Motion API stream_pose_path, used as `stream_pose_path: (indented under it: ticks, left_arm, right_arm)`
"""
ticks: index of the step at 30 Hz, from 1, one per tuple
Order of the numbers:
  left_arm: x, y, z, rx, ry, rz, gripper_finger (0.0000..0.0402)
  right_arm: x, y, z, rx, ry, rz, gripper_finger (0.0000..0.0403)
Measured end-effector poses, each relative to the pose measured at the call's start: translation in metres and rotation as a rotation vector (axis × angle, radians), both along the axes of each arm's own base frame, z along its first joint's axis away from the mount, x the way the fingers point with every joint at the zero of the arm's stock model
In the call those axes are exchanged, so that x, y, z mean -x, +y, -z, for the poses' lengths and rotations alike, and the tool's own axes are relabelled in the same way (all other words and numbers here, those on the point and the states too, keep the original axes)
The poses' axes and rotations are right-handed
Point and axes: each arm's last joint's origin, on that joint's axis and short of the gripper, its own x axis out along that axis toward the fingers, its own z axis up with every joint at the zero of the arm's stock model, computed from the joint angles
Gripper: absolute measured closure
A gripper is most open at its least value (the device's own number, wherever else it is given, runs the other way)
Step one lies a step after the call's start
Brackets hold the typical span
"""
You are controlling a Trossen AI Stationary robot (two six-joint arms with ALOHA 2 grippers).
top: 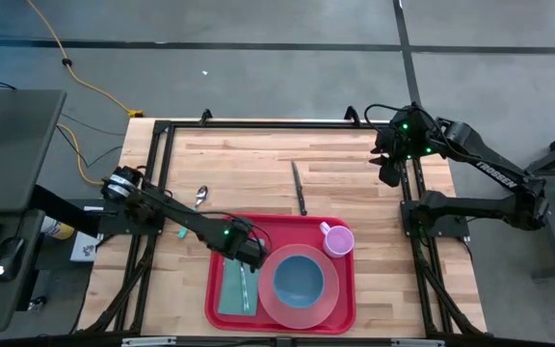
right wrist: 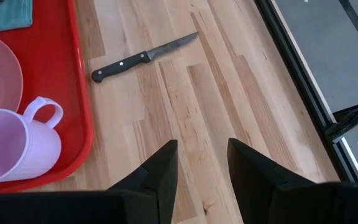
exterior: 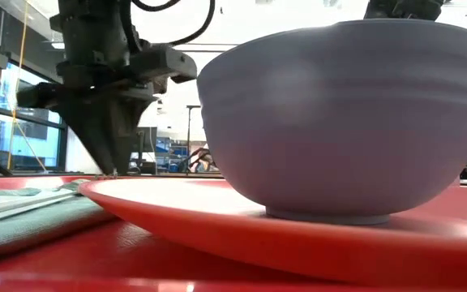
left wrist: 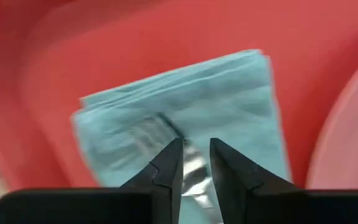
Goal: Set up tray
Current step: Put the blue patterned fork on the blue napkin
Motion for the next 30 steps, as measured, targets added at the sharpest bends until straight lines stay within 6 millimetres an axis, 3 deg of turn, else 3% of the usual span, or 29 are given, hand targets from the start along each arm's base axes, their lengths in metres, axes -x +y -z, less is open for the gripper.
stream_pose_path:
  ticks: [4,10,15,30]
  left_arm:
    - [-0.003,0.000,-0.015,-0.038,0.002,-0.005,0.0286]
    - [0.007,0.004,-0.034,-0.088,0.161,-0.009,0.0292]
    - [0.014,0.004,-0.033,-0.032,0.261,-0.008,0.0295]
    - [0.006,-0.001,-0.019,-0.008,0.267,-0.007,0.0298]
  right_arm:
    - [-0.001,0.000,0.000,0.007,-0.007,-0.003,0.0284]
    - [-0.001,-0.001,-0.001,0.010,-0.010,-0.003,0.0284]
    - [-0.001,-0.001,-0.001,0.010,-0.010,-0.003,0.0284]
    - [-0.001,-0.001,-0.001,0.010,-0.009,-0.003,0.0284]
